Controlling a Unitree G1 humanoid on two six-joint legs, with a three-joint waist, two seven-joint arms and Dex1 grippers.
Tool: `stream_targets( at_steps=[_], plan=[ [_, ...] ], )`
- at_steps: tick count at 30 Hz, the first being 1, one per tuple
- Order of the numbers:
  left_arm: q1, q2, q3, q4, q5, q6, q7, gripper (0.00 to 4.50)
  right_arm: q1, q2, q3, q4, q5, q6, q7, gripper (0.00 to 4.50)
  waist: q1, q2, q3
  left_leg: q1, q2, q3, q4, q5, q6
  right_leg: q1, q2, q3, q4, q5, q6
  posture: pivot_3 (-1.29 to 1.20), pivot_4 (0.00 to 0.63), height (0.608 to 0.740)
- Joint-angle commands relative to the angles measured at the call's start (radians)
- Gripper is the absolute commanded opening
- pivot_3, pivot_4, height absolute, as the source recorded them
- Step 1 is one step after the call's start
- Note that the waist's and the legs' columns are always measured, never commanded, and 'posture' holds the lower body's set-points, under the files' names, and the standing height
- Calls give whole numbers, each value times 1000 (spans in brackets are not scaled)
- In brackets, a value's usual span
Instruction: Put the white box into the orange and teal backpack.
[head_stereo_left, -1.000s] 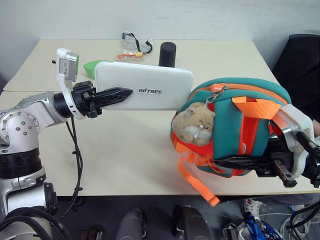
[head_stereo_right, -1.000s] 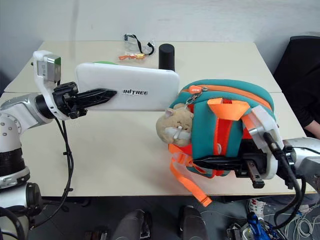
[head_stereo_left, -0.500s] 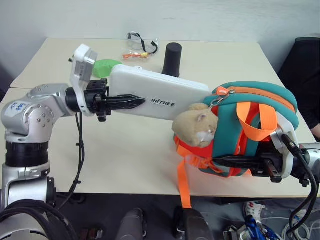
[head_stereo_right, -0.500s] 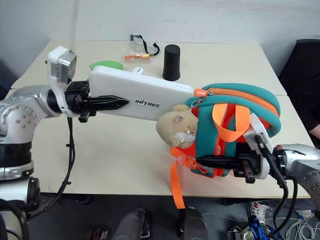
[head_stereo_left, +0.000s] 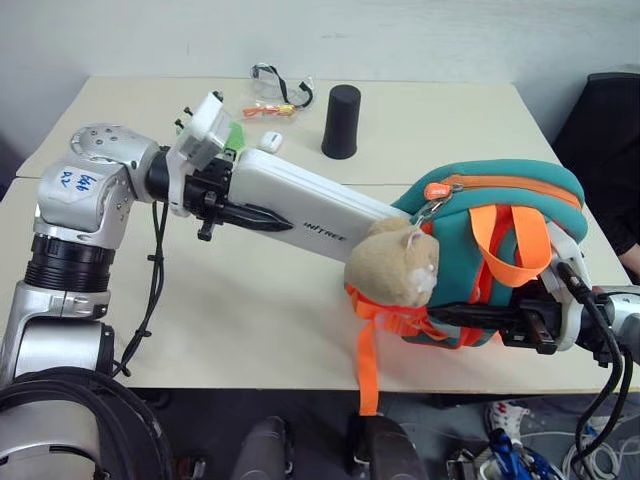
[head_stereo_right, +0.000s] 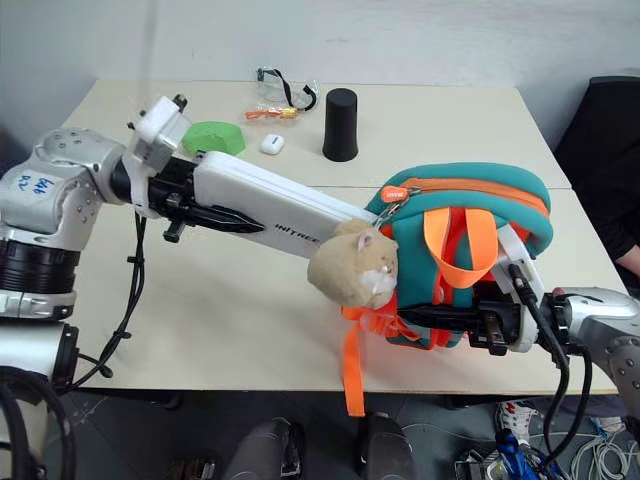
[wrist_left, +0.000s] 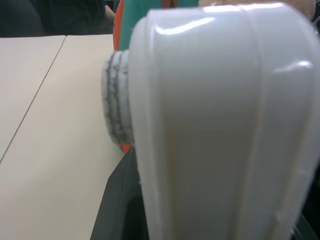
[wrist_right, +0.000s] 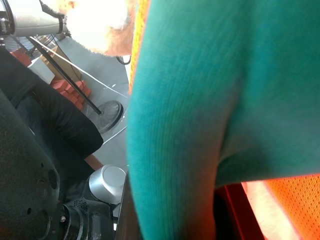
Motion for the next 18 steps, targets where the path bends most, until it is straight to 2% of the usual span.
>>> stream_targets(
  at_steps=[1, 6, 13, 18],
  plan=[
    [-11, -53, 0, -10, 21, -12, 46, 1259, 7, 9, -7, -35, 13, -9, -3, 29, 1, 0, 0, -1, 0, -1, 1, 0, 0, 0, 0, 0, 0, 0, 0, 0, 150, 740],
    [-5, -143, 39, -38, 3, 9, 140, 1259, 12, 13, -6, -48, 16, -10, -3, 29, 0, 0, 0, -2, 0, -1, 1, 0, 1, 0, 0, 0, -1, 1, 2, 0, 150, 740],
    [72, -269, 31, -126, 32, -3, 317, 1259, 12, 11, 8, -77, 14, -17, 12, 29, -2, 0, 0, -2, 0, -1, 1, 0, 1, 0, -1, 1, 0, 1, 2, 0, 150, 740],
    [137, -355, -78, -203, 98, 5, 395, 1259, -1, 16, 25, -81, 12, -24, 10, 29, 0, 0, 0, -2, -1, -2, 1, 1, 1, 0, -1, 2, 0, 1, 2, 0, 150, 740]
  ],
)
